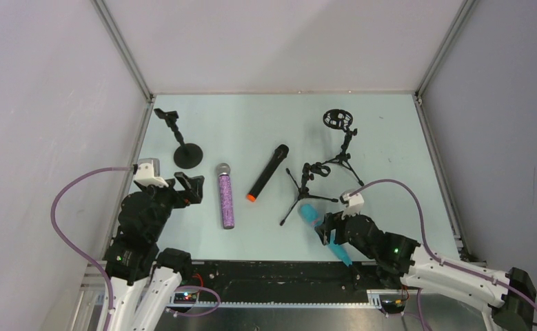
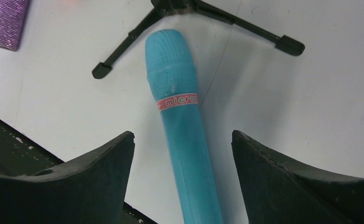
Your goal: Attach the microphones to the stand
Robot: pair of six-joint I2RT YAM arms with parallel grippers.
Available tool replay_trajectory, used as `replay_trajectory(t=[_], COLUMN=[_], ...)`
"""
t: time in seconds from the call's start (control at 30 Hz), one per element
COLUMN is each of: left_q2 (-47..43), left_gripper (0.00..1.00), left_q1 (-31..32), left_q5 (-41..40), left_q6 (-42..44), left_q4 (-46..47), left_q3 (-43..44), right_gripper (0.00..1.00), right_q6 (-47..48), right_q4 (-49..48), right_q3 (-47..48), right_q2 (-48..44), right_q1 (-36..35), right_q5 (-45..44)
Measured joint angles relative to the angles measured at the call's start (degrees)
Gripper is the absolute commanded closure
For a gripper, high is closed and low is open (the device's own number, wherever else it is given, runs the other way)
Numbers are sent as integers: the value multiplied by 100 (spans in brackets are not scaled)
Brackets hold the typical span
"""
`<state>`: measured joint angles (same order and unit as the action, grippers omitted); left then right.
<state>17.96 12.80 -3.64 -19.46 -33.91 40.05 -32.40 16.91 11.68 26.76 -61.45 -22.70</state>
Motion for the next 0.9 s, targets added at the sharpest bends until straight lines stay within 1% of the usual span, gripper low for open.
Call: replay_trajectory(t=[0.17,0.3,0.47,0.53,0.7,0.8,0.83,0.87,0.9], left_q2=[0,0,0,0,0,0,0,0,0], left_gripper=[2,2,2,2,2,2,2,2,2], left_q1=[0,0,0,0,0,0,0,0,0], left_q5=[2,2,15,39,52,72,76,81,83], left_q6=[0,0,0,0,0,0,2,0,2], left_q4=[0,2,11,22,33,33,33,33,33], left_q3=[0,0,0,0,0,0,0,0,0], right_gripper=[23,29,40,43,45,53,59,62,68], right_q6=[-96,-223,-474,-562,-706,-780,-798,-841,-901], right_q4=[-269,-435,-614,-658,-835,-960,-966,-970,-968], right_q3=[-46,-74,-98,-116,-122,-20,28,92,157], right_q2=[632,1012,1322,1427,1757,2094,2197,2332,2450], right_q1=[0,0,0,0,-33,-37,-39,-46,-55], right_q5=[13,24,17,13,-66,-155,-175,-190,-208])
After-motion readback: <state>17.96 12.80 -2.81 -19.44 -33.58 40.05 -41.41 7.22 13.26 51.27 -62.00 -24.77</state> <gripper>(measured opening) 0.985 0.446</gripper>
